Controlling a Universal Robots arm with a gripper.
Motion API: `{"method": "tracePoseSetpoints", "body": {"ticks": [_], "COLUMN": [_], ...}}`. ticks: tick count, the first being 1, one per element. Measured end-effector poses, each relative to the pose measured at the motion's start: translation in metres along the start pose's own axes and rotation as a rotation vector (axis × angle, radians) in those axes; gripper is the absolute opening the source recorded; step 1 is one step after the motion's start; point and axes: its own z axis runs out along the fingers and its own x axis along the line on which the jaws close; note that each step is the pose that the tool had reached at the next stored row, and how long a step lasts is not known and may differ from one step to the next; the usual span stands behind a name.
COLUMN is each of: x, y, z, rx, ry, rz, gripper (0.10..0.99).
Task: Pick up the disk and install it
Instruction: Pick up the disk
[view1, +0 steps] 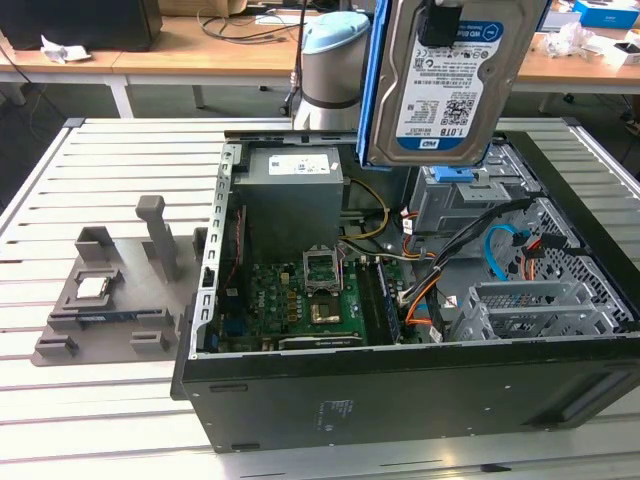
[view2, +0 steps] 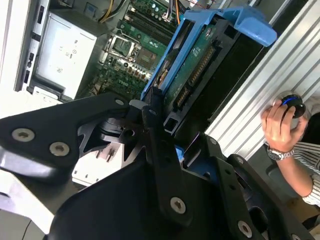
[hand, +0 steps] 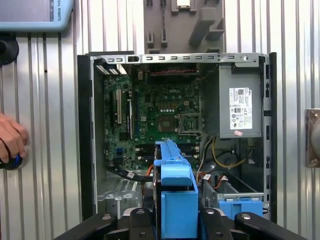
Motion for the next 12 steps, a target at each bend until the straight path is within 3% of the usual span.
{"method": "tracePoseSetpoints", "body": {"ticks": [12], "x": [0.0256], "y": [-0.0014], "z": [0.0003], "rx": [0.000], "ry": [0.0000], "rz": [0.000], "gripper": [0.365]}}
